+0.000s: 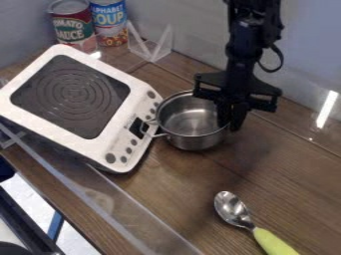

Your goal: Remove silver pot from the white and black stove top and place it on the table

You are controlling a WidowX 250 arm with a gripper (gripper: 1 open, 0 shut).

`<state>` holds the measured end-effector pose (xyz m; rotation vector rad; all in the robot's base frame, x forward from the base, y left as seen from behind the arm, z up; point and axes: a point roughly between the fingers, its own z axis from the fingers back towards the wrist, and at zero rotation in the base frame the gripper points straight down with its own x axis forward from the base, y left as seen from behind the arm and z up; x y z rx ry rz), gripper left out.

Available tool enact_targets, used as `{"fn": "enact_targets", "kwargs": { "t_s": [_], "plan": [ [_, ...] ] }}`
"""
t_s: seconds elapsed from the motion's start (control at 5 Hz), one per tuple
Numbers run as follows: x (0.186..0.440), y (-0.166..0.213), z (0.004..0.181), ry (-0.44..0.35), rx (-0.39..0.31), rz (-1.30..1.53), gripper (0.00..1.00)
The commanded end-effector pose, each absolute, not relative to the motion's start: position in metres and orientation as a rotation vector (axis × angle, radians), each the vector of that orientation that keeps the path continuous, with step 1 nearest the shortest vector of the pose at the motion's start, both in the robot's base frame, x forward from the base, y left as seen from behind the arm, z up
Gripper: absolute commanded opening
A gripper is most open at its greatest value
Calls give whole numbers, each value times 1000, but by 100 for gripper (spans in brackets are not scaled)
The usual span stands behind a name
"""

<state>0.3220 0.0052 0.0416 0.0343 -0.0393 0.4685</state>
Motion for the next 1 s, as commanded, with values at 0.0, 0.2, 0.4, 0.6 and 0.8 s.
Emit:
{"fn": "enact_targets", "kwargs": {
  "t_s": [0.0, 0.2, 0.4, 0.6, 0.8],
  "plan": [
    [329, 1, 79, -126, 33, 501, 0],
    [328, -2, 97, -148, 38, 537, 0],
    [323, 5, 102, -168, 35, 520, 0],
    [324, -11, 86, -170, 15, 460, 0],
    [324, -27, 69, -175, -3, 400, 0]
  ]
}}
